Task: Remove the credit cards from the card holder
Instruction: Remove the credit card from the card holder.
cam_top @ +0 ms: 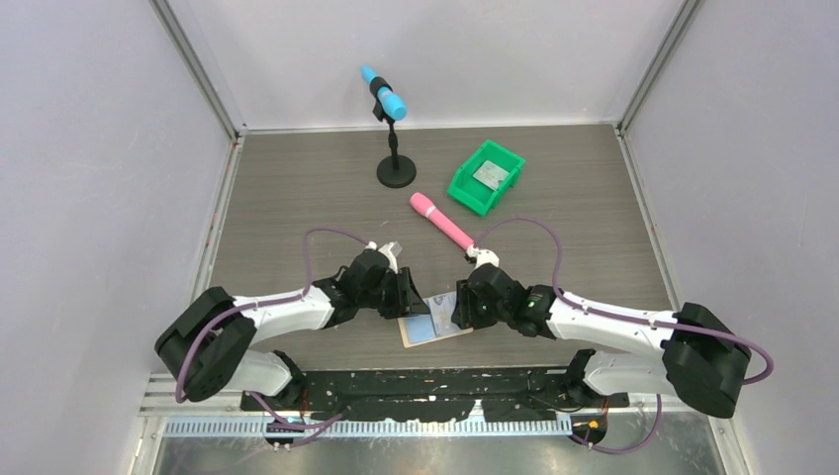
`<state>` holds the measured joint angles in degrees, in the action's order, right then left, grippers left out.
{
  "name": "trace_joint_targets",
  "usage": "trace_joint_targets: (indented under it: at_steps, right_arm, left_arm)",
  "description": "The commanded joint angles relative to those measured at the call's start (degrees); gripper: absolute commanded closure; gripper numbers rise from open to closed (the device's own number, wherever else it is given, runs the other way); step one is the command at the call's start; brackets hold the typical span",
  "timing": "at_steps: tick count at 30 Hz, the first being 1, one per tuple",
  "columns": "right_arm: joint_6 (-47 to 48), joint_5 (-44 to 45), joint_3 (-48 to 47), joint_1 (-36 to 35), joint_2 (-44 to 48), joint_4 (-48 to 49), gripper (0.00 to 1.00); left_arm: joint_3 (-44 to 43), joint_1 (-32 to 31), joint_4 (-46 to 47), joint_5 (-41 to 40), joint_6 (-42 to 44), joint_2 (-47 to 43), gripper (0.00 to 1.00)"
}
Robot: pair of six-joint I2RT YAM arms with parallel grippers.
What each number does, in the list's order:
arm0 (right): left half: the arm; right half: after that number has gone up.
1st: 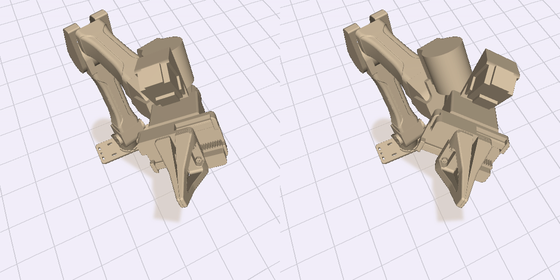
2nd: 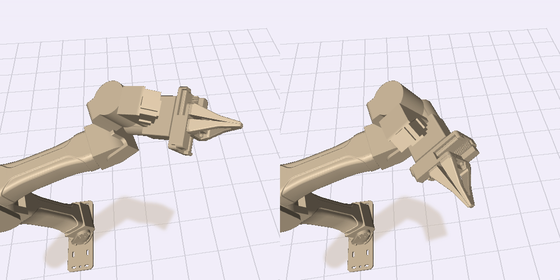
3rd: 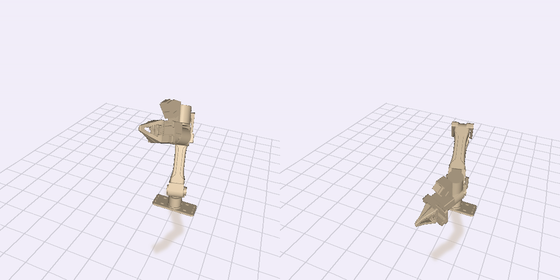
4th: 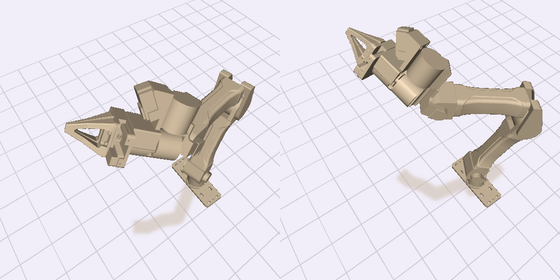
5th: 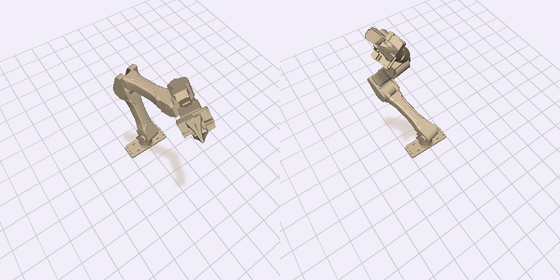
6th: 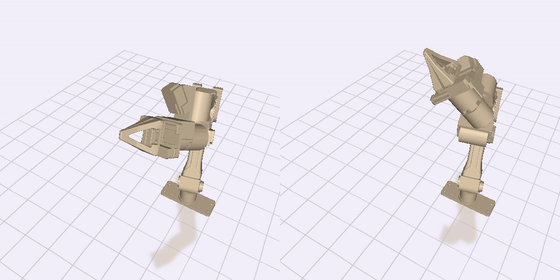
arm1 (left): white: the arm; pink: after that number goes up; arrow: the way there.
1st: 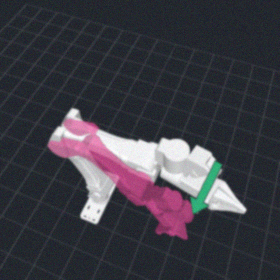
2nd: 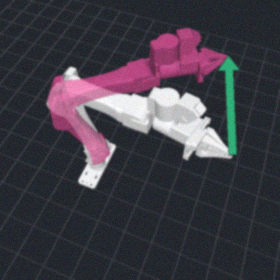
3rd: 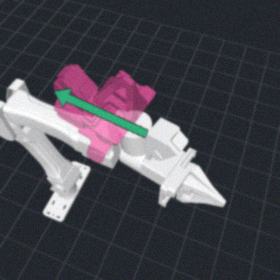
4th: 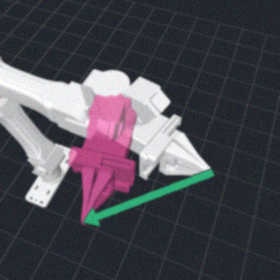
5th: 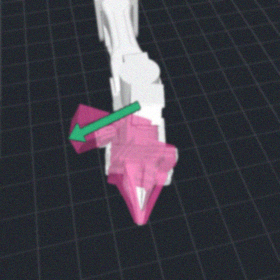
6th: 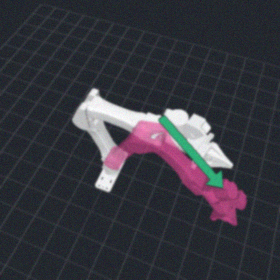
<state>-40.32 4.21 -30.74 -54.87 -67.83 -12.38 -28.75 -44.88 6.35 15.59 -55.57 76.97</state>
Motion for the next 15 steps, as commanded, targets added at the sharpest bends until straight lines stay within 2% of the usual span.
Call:
trace_joint_targets:
  at_steps: [1, 5, 15]
  right_arm:
    - [1.14, 1.91, -2.24, 0.45, 1.73, -1.35, 0.57]
    - [1.59, 2.34, -2.48, 0.47, 1.80, -1.35, 0.57]
    - [4.23, -2.23, -1.80, 3.49, -2.35, 6.69, 0.61]
  left_arm:
    - [-1.55, -0.83, 2.97, -0.07, -0.80, 1.10, 0.59]
    - [-1.54, -1.32, 3.59, -0.71, -1.12, 2.20, 0.59]
    - [-2.15, -1.44, 6.65, -1.43, -1.81, 5.48, 0.59]
